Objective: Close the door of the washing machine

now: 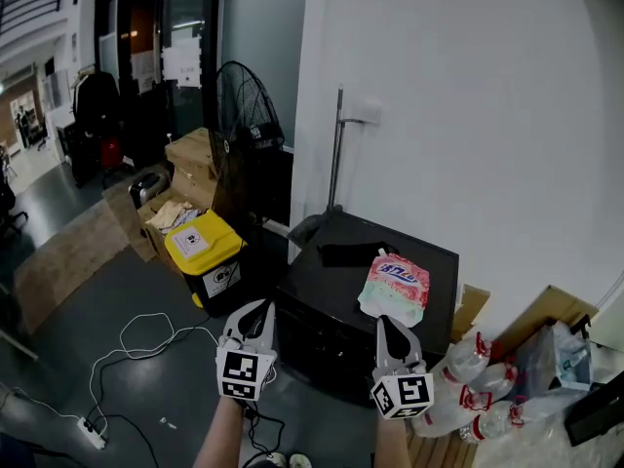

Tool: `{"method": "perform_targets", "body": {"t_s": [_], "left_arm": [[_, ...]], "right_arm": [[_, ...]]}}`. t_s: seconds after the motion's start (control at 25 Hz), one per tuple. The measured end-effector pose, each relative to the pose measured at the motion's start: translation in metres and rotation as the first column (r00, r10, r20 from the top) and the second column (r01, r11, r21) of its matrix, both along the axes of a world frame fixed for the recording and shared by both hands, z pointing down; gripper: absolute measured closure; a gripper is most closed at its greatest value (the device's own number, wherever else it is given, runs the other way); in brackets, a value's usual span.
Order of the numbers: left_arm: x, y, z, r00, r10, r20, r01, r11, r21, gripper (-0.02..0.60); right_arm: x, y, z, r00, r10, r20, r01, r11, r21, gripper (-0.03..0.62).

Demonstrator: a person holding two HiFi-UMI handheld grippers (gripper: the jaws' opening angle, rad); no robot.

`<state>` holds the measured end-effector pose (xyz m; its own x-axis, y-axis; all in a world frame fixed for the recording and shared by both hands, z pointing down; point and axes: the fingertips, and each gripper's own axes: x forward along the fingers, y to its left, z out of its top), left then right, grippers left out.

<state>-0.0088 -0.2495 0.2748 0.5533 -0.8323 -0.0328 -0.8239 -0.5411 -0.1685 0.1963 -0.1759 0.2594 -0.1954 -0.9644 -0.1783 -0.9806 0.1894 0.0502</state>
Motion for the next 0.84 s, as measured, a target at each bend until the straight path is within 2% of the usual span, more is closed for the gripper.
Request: {"method": "perform_targets", "body": {"t_s": [0.84], "left_arm": [[-0.01,-0.003,0.013,1.0,-0.01,0.012,0.01,1.0,-0.023,0.574]], "right_arm": [[-0.011,-0.003,0.009,1.0,-0.012,0.0,0.012,1.0,-0.021,0.588]]}}
